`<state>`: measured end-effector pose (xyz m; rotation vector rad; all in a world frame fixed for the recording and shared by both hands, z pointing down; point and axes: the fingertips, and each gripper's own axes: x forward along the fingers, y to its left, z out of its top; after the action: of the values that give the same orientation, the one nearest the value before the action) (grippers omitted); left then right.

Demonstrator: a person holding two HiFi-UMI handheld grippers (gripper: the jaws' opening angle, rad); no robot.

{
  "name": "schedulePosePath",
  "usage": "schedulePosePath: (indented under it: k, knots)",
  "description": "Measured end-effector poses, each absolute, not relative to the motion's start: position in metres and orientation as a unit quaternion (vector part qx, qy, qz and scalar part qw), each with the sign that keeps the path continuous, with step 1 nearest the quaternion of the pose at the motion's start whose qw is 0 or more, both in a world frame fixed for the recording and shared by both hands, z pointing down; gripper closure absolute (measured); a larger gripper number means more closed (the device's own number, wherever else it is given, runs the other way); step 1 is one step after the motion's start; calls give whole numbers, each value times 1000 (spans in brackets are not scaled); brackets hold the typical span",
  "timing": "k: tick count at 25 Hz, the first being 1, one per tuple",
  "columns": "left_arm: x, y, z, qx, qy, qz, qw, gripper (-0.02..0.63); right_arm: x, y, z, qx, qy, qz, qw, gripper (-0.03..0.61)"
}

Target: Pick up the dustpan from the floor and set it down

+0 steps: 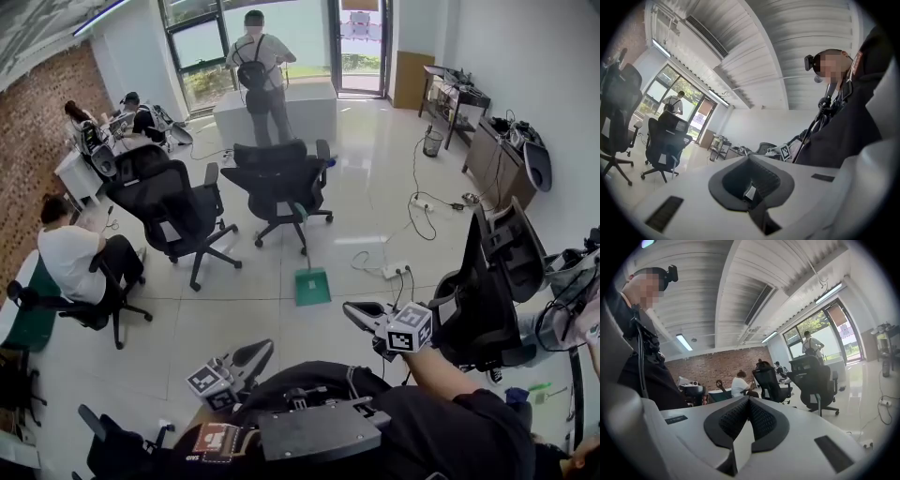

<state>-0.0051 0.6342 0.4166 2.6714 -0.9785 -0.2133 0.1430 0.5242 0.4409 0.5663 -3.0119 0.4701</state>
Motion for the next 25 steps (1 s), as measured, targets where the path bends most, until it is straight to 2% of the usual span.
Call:
schedulePosePath:
  k: [3, 9, 15, 20, 25]
  knots:
    - [-53, 607, 407, 930, -331, -90, 130, 606, 106, 503, 428, 200, -970, 141, 18, 555]
    - [-164, 550, 388, 938, -298, -100, 145, 606, 11, 462, 398, 238, -962, 130, 19, 555]
    - [-242, 466, 409, 947, -263, -94, 160, 606, -72, 393, 417, 261, -955, 140, 24, 555]
    - [-248, 397, 438, 942, -250, -97, 204, 606, -89, 336, 447, 260, -952, 157, 41, 555]
    - [-199, 310, 439, 933, -284, -99, 199, 606, -32, 247, 459, 241, -958, 152, 41, 555]
